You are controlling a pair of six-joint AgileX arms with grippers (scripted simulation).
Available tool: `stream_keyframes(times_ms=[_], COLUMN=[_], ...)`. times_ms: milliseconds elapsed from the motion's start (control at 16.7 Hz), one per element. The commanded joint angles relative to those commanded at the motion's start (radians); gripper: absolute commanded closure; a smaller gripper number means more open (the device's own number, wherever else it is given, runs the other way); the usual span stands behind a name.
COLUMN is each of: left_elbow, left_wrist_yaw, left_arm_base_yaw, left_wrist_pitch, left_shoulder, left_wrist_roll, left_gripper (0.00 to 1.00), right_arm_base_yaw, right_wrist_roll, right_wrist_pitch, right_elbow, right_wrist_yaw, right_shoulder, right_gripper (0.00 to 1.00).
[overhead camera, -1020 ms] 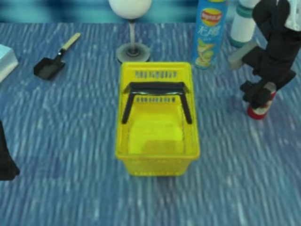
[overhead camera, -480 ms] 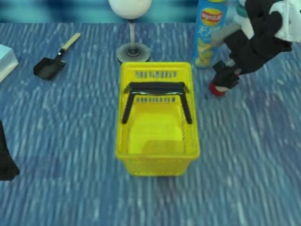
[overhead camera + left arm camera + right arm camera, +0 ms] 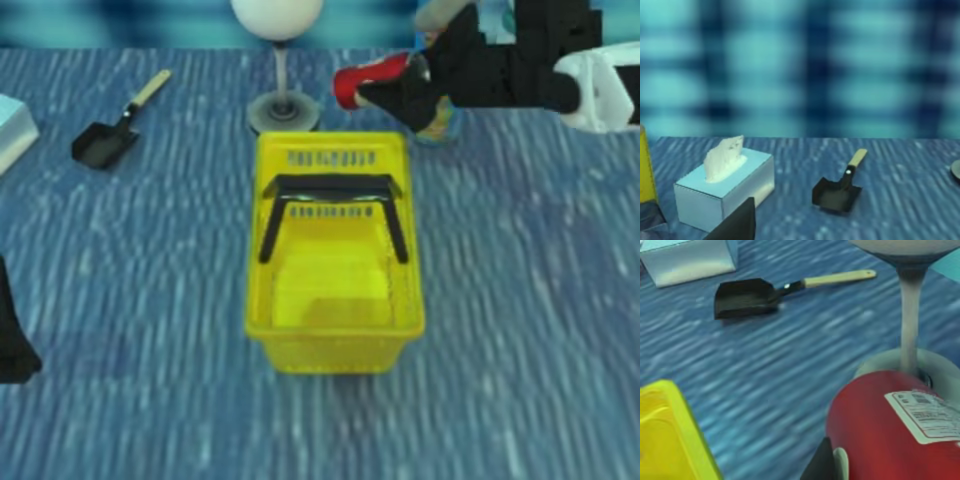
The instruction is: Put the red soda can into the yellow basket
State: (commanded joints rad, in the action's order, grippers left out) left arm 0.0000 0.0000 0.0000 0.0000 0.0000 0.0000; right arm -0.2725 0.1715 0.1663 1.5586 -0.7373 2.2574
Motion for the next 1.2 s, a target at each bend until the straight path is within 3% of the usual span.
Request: stream_keyframes(times_ms=[300, 420, 540, 660, 960, 1200], left_elbow=[0.0, 0.0, 0.0, 0.0, 0.0, 0.0], left_wrist_yaw=[0.0, 0.0, 0.0, 0.0, 0.0, 0.0], left_arm_base_yaw=[0.0, 0.0, 0.0, 0.0, 0.0, 0.0], left_wrist_pitch=[0.0, 0.0, 0.0, 0.0, 0.0, 0.0], left_shoulder=[0.0, 0.0, 0.0, 0.0, 0.0, 0.0], left_wrist_roll=[0.0, 0.0, 0.0, 0.0, 0.0, 0.0], left_gripper=[0.0, 0.0, 0.0, 0.0, 0.0, 0.0], right_arm_base_yaw=[-0.028, -0.036, -0.041, -0.042, -0.037, -0.037], right_wrist_roll=[-0.135, -0.172, -0.195, -0.204, -0.204, -0.201], right_wrist_pitch=[0.434, 0.545, 0.612, 0.638, 0.639, 0.754], right_elbow=[-0.119, -0.152, -0.173, -0.181, -0.178, -0.198], right_wrist_yaw=[-0.254, -0.327, -0.374, -0.393, -0.392, -0.389], right_shoulder=[-0.057, -0.08, -0.098, -0.105, -0.097, -0.002], right_gripper=[1.0, 1.0, 1.0, 1.0, 1.0, 1.0])
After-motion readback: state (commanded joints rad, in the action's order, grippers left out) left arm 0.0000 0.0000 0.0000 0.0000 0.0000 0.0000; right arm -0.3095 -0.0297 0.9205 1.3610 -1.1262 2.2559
